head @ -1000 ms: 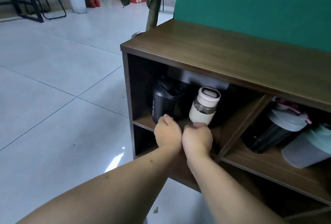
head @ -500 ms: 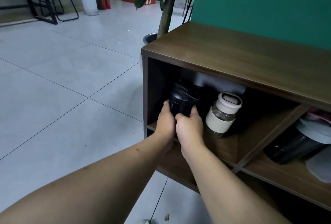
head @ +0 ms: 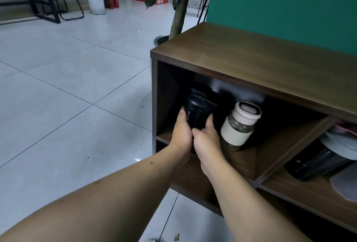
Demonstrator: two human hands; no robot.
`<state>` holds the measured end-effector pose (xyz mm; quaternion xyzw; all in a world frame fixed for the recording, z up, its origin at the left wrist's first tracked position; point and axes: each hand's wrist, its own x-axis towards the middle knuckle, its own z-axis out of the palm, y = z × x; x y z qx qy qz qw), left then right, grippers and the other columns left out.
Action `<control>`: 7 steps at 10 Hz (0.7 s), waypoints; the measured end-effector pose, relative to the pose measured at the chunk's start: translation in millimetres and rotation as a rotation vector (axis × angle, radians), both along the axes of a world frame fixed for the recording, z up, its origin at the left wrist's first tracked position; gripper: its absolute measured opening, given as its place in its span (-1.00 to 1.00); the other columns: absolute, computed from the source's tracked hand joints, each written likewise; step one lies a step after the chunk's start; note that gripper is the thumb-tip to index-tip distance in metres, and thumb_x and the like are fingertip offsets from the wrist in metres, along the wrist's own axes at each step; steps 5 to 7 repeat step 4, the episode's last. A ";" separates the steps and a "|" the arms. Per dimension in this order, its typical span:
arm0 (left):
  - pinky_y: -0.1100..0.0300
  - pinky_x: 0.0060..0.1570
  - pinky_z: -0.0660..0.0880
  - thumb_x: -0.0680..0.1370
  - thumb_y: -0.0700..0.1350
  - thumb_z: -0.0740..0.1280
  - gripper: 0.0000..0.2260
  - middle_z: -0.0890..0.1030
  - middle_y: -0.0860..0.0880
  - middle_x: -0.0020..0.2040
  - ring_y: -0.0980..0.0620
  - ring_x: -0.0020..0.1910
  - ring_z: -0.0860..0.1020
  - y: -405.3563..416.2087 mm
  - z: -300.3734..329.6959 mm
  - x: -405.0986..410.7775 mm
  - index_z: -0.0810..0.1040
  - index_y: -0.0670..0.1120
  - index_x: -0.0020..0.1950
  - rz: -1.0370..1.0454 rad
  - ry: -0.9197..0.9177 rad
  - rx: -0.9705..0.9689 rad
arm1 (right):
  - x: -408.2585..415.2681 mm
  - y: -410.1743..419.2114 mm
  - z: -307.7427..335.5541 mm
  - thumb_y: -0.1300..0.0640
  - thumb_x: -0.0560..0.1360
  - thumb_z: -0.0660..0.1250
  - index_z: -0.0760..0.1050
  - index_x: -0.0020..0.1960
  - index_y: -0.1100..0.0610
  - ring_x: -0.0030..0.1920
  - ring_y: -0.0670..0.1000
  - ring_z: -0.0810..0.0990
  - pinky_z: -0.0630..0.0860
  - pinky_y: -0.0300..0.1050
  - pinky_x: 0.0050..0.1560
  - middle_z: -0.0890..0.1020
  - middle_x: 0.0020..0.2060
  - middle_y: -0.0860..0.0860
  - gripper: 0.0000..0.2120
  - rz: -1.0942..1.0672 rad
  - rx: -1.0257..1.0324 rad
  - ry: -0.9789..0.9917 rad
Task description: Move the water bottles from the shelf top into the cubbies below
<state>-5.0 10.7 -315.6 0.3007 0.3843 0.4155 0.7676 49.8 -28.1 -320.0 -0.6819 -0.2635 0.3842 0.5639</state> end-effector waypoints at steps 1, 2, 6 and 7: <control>0.14 0.24 0.56 0.77 0.14 0.06 -0.58 0.79 -0.03 0.09 0.04 0.11 0.72 7.0 -12.0 2.2 0.70 0.06 0.14 0.014 -0.008 0.029 | 4.1 -0.2 -3.4 0.31 0.49 0.26 -0.02 0.64 -0.19 0.18 -0.09 0.53 0.42 -0.26 0.06 0.48 0.45 -0.02 -0.13 0.019 0.008 0.013; -0.02 0.52 0.42 0.60 0.35 0.22 -0.42 0.69 -0.06 0.40 -0.04 0.39 0.64 22.8 -34.1 10.6 0.59 0.06 0.50 0.007 0.030 0.019 | 10.1 1.6 -7.0 0.36 0.52 0.23 -0.03 0.65 -0.16 0.09 -0.16 0.51 0.45 -0.41 -0.17 0.47 0.37 -0.09 -0.14 0.033 0.025 0.024; -0.11 0.63 0.26 0.48 0.44 0.30 -0.18 0.38 0.04 0.66 -0.06 0.61 0.40 24.6 -43.4 15.5 0.23 0.25 0.71 -0.021 -0.002 0.087 | 6.1 0.1 -7.8 0.17 0.36 0.30 -0.04 0.63 -0.19 0.35 0.05 0.52 0.54 -0.03 0.27 0.43 0.48 0.01 -0.06 -0.051 -0.047 -0.100; -0.11 0.63 0.26 0.48 0.44 0.30 -0.18 0.38 0.04 0.66 -0.06 0.61 0.40 24.6 -43.4 15.5 0.23 0.25 0.71 -0.021 -0.002 0.087 | 6.1 0.1 -7.8 0.17 0.36 0.30 -0.04 0.63 -0.19 0.35 0.05 0.52 0.54 -0.03 0.27 0.43 0.48 0.01 -0.06 -0.051 -0.047 -0.100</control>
